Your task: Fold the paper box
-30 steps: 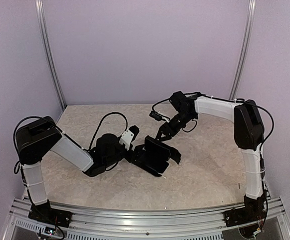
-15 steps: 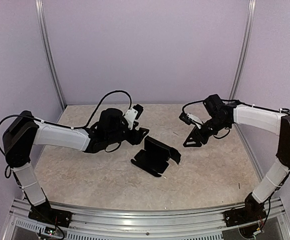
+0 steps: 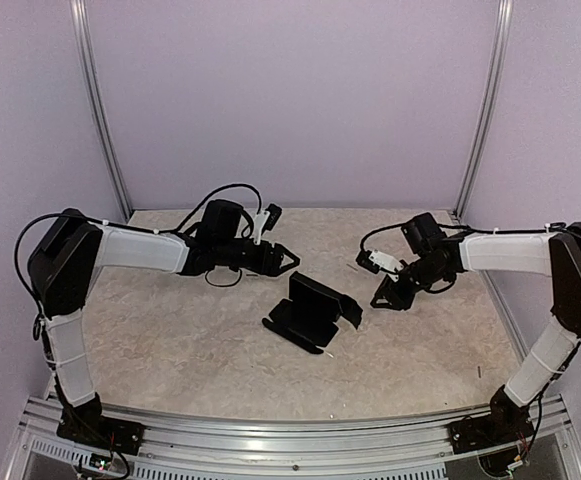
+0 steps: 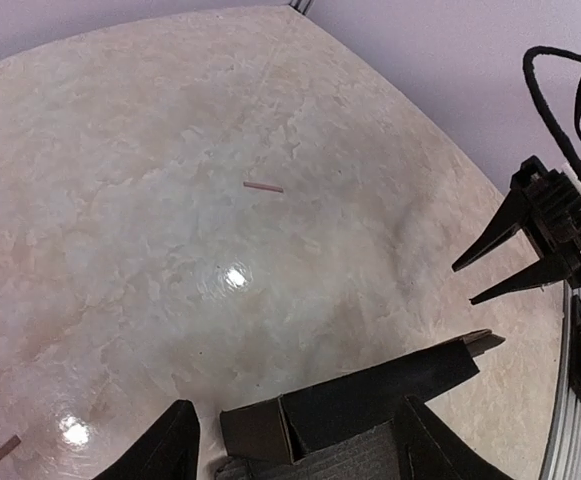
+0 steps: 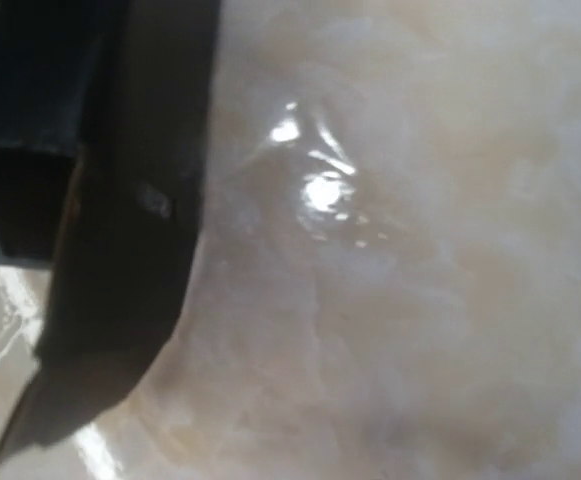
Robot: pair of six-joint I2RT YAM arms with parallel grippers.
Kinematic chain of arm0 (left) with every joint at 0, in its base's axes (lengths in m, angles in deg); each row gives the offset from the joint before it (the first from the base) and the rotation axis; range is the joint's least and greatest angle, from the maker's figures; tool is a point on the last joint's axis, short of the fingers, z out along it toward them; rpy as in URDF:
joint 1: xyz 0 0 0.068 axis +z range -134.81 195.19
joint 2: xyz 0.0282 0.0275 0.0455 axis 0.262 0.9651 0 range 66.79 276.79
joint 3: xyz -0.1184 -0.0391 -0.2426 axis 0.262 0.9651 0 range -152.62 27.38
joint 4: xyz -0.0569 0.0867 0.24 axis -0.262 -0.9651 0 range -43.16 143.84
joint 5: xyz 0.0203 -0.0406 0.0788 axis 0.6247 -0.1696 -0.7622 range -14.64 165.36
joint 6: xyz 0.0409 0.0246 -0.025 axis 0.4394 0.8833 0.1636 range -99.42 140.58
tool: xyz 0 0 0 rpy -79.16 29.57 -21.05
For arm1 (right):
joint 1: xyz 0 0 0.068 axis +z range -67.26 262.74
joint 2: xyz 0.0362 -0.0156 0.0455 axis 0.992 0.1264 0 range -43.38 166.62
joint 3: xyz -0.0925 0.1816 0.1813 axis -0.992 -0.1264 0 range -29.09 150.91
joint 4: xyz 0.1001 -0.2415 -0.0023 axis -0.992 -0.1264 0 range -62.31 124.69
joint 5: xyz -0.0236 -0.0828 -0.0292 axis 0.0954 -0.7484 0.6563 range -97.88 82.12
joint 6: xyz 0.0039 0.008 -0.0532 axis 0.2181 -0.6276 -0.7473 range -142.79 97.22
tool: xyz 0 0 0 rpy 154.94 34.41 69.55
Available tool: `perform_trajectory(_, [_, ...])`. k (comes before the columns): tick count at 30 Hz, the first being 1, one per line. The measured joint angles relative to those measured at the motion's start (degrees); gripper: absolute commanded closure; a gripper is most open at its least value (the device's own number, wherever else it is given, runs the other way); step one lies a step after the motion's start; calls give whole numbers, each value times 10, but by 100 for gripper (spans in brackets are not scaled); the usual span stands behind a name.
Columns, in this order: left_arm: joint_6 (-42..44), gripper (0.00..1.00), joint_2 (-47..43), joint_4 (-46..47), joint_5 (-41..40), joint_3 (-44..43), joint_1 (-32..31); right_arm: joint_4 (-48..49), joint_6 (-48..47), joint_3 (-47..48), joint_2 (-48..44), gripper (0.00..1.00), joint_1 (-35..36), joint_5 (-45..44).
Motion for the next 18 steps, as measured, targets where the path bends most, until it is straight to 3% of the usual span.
perform_trajectory(11, [-24,38,50,10,54,0,-3,21,-23,3,54,71,87,-27])
perform_trajectory(18, [-35,42,51,27,75,7,-3,44,-24,15,61,67,93,-22])
